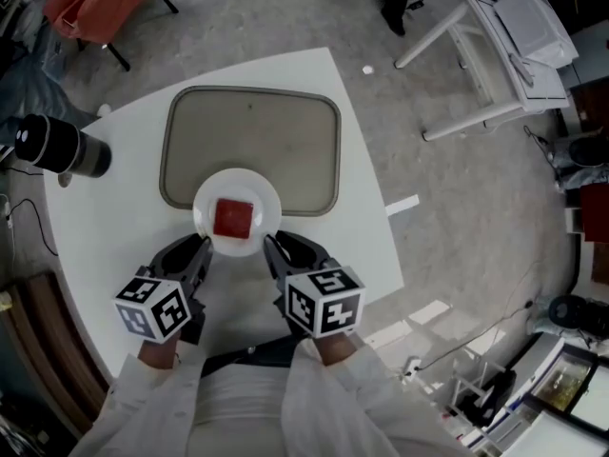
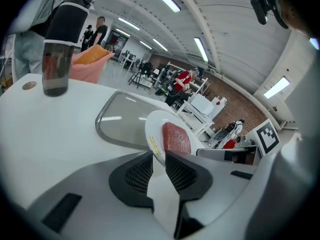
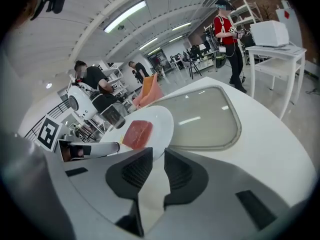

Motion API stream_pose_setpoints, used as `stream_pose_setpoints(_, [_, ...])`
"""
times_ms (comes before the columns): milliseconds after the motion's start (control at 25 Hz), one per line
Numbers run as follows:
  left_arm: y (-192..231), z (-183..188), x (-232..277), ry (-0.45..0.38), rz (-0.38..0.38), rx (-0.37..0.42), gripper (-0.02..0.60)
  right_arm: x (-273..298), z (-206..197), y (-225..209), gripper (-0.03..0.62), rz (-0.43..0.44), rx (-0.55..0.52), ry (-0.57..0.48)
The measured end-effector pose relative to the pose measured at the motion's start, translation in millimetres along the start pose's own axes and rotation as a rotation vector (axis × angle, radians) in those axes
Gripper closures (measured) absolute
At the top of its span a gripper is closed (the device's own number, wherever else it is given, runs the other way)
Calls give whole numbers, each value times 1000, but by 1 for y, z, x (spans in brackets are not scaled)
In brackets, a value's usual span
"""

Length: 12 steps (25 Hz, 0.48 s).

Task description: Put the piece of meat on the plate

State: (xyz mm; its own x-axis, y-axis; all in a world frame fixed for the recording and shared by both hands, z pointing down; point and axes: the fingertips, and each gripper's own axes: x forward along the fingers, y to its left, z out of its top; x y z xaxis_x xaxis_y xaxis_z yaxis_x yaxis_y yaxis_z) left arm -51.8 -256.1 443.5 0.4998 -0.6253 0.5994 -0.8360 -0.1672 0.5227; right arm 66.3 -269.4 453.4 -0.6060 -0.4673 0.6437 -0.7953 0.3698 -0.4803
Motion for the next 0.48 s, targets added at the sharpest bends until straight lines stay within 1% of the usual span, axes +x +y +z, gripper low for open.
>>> stream_pose_setpoints(160, [7, 23, 24, -12, 13, 11, 502, 19, 26, -16, 513, 16, -27, 10])
stream_pose_setpoints(320, [18, 43, 39, -37, 31, -6, 502, 39, 47, -23, 513, 39, -42, 12])
stream_pose_setpoints(480, [26, 55, 54, -45, 47, -22, 502, 54, 63, -31, 513, 43, -54, 27])
